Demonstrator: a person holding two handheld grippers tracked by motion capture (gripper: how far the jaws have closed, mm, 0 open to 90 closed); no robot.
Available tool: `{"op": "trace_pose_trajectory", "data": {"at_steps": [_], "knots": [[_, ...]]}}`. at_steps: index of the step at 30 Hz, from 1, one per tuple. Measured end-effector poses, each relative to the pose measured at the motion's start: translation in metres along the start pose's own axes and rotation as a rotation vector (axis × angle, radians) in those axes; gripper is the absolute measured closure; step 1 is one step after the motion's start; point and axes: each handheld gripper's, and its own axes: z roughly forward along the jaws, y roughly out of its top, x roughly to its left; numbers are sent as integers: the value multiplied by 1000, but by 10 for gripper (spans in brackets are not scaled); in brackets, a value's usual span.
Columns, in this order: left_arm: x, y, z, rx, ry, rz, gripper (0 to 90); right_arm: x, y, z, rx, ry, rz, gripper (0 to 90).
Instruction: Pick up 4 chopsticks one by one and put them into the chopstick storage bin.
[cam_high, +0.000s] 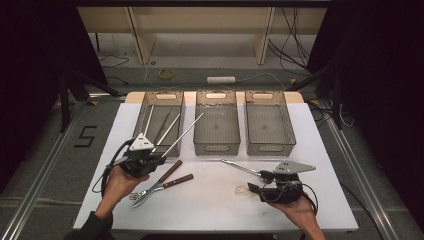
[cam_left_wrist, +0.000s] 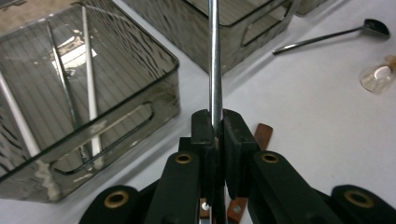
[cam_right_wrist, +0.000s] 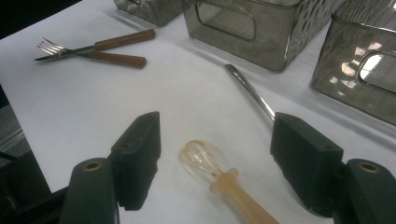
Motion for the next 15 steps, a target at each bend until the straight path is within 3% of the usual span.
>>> {"op": "trace_pose_trajectory", "data": {"at_steps": [10,15], "knots": [[24,10,2,-36,50,-90,836,0,0,0,-10,9,11,326],[34,14,6,-36,73,-107,836,3,0,0,-16,17,2,308]]}}
